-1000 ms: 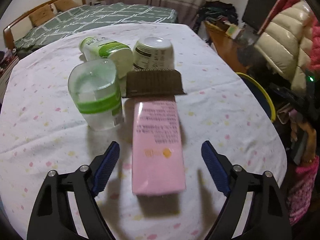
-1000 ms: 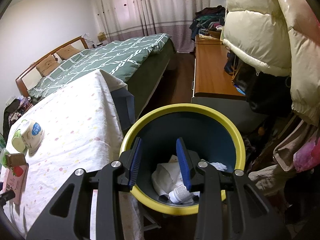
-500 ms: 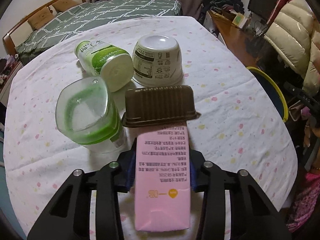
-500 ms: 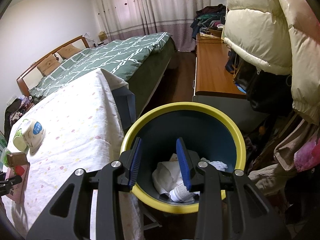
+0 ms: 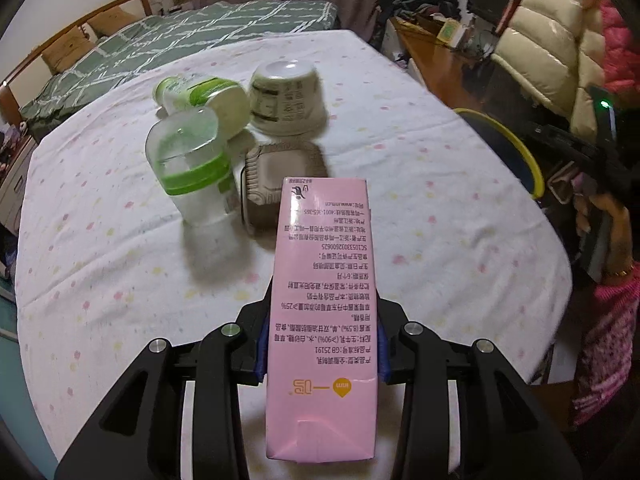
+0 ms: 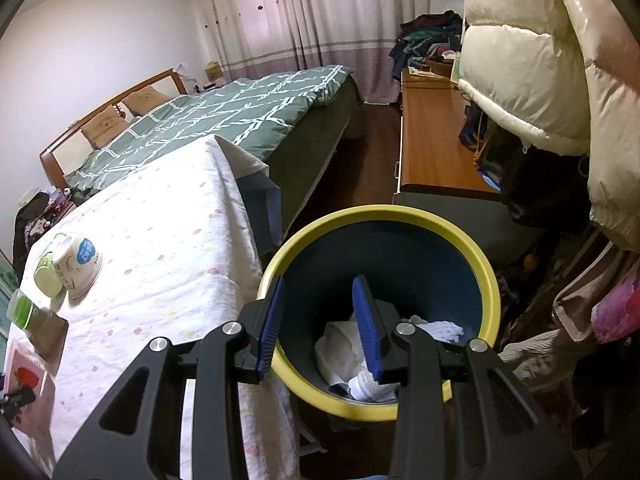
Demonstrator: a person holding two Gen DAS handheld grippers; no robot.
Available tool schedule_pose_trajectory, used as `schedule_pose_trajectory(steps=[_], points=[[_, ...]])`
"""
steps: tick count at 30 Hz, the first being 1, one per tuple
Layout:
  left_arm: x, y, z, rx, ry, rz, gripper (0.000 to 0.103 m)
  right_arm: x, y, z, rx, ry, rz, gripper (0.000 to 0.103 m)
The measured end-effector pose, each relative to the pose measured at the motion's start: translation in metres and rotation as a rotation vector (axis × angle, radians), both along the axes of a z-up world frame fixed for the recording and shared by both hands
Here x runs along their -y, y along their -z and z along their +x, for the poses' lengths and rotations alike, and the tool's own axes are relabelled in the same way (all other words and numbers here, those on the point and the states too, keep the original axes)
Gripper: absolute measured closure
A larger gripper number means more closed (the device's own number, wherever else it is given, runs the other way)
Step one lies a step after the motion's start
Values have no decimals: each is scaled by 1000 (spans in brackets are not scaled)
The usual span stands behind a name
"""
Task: Collect trash
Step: 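Carry the pink carton over the yellow bin and open the left gripper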
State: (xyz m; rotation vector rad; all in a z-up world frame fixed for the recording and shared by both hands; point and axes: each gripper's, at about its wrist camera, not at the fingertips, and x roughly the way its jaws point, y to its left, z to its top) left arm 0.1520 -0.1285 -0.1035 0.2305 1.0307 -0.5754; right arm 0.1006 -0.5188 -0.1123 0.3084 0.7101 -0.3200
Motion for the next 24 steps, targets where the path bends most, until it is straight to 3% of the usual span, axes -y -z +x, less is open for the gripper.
schedule_pose_trajectory(steps=[10, 24], points=[[45, -35, -26, 65, 127, -58, 64, 3, -10, -33, 39, 17, -1, 69], [179, -46, 7, 52, 326, -72, 64, 33, -7, -94, 31, 78, -13, 69]])
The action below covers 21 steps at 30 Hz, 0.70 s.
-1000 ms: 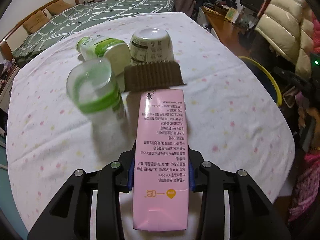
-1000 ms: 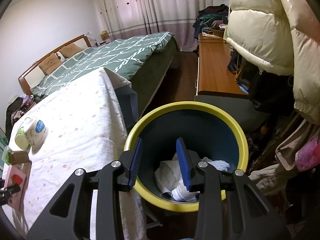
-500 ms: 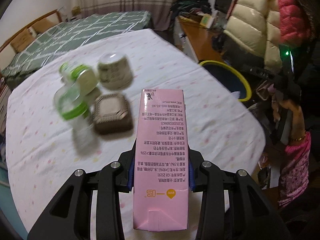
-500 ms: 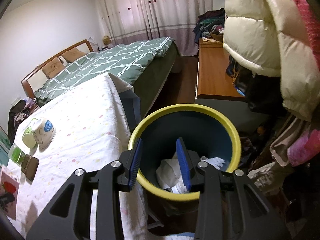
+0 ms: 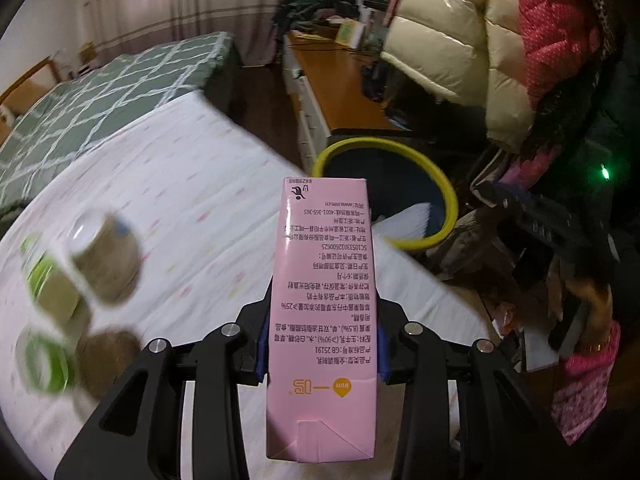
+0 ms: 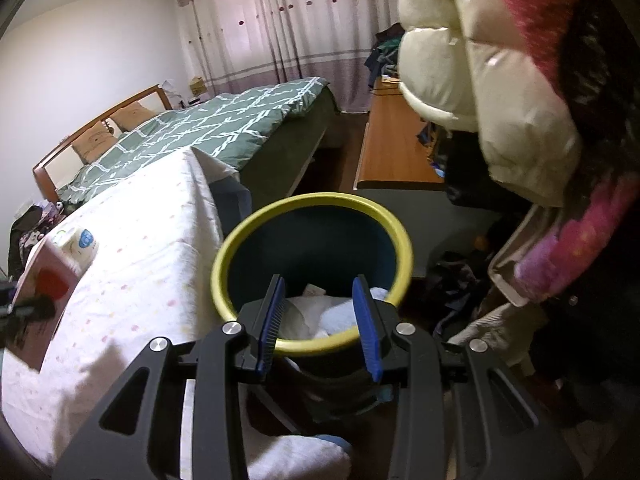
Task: Collect trash
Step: 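Carry the pink carton over the yellow bin and open the left gripper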
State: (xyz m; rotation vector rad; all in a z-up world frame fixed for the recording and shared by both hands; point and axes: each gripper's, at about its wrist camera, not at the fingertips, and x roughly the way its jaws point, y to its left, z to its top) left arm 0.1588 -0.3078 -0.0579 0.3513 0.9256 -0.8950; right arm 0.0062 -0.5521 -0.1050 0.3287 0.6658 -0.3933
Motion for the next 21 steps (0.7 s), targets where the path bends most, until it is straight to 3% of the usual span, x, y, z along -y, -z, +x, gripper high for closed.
schedule_pose_trajectory(steps=[7, 13, 21], points=[[103, 1, 17, -7, 99, 11, 64, 23, 2, -18, 15, 44, 16, 69], [181, 22, 28, -26, 144, 52, 64, 43, 8, -33, 21, 76, 35, 69], [225, 51, 43, -28, 105, 80, 61, 52, 12, -38, 12, 95, 45, 69]])
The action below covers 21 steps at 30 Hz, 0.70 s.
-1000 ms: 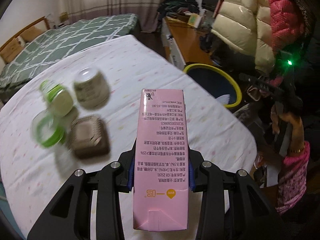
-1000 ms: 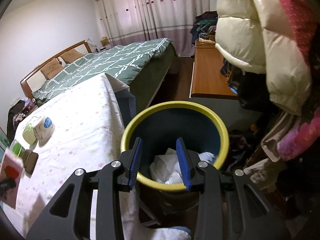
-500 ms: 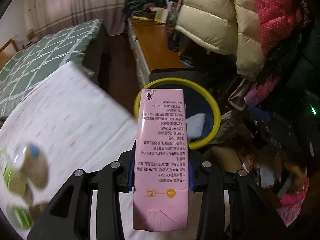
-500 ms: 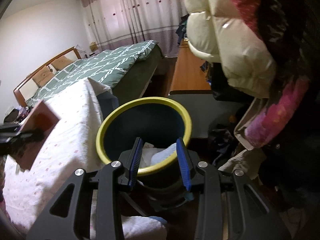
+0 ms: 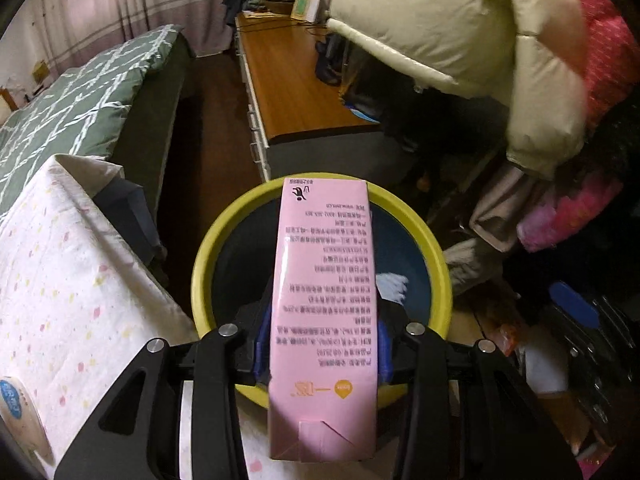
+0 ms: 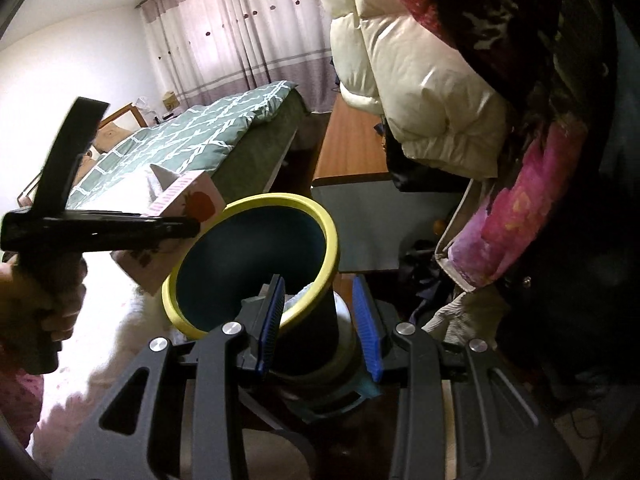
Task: Collect trash
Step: 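Carry the pink carton over the yellow bin and open the left gripper, then grasp the white cup by its base with the right gripper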
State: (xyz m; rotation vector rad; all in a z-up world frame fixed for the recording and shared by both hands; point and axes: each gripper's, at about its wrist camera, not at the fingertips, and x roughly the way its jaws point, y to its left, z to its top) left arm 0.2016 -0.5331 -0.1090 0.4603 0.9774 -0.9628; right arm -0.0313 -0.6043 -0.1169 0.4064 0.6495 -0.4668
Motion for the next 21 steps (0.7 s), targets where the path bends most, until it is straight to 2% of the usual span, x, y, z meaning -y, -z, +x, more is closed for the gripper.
schedule_pose_trajectory(steps=[2, 3, 4, 5, 8, 11, 13, 16, 21], points=[[-5, -4, 1, 4, -14, -15, 57, 0, -1, 0, -1, 0, 0, 69], [-10, -8, 0, 5, -17, -24, 46, -2, -1, 1, -2, -2, -2, 69], [-19, -16, -2, 16, -21, -44, 31, -3, -2, 2, -3, -6, -3, 69], [-27, -23, -5, 32, -25, -63, 27, -5, -3, 2, -2, -11, -5, 68], [-63, -49, -21, 84, -37, -112, 23, -12, -7, 4, 1, -25, -13, 66], [-107, -71, -37, 87, -58, -184, 15, -20, -10, 9, 9, -45, -16, 65], [-141, -84, -50, 126, -91, -222, 9, -27, -12, 12, 9, -58, -23, 65], [-186, -95, -68, 168, -134, -253, 5, -37, -17, 15, 15, -81, -31, 65], [-257, -105, -85, 230, -246, -290, 5, -59, -21, 24, 11, -121, -47, 61]])
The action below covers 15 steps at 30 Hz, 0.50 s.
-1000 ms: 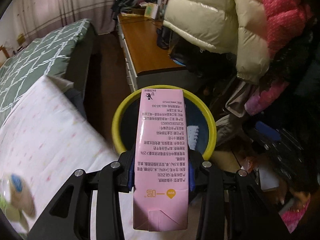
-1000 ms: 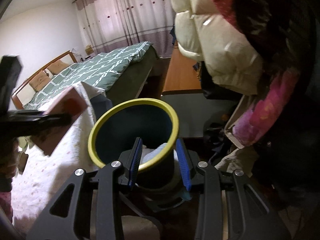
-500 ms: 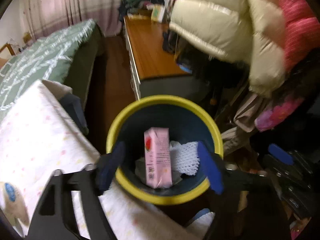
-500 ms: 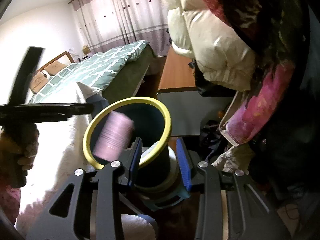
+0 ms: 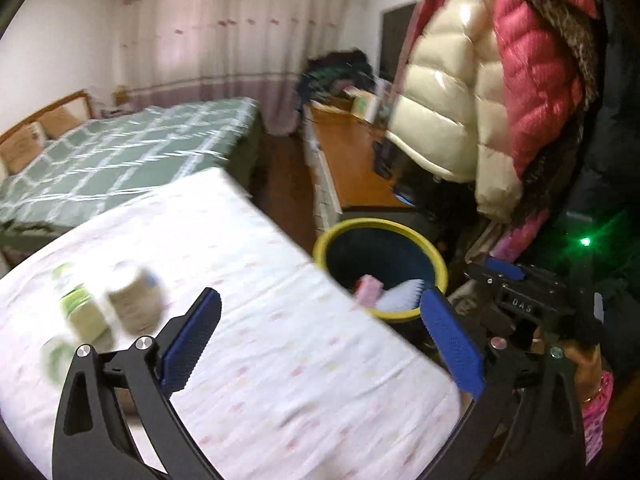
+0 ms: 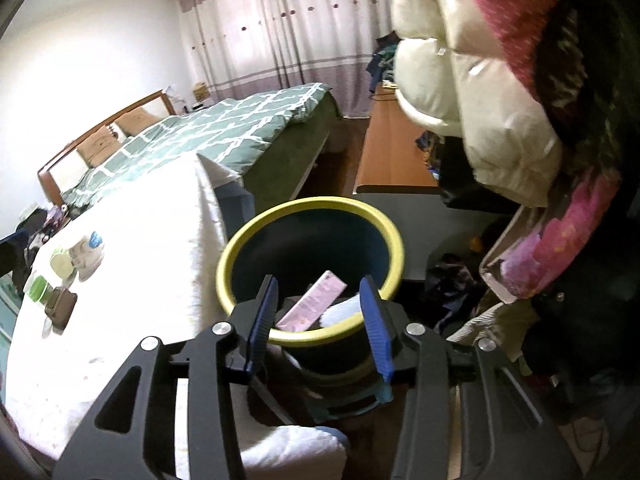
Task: Collect trash
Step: 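Grasp the white cup by its base with the right gripper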
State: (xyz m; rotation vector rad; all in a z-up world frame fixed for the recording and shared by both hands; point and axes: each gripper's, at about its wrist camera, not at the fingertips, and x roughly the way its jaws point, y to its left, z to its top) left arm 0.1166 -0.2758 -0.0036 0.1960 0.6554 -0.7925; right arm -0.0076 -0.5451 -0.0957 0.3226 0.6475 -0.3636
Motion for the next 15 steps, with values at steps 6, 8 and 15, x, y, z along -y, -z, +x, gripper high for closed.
schedule_pose_trajectory(steps=[6, 8, 15], points=[[-110, -7, -10, 43, -245, -63, 5, -42, -3, 23, -21, -101, -17, 60], [-138, -7, -13, 51, -306, -68, 5, -60, -3, 36, -27, -155, -17, 60], [-231, -8, -22, 87, -501, -62, 5, -134, -14, 88, -15, -348, 1, 59]])
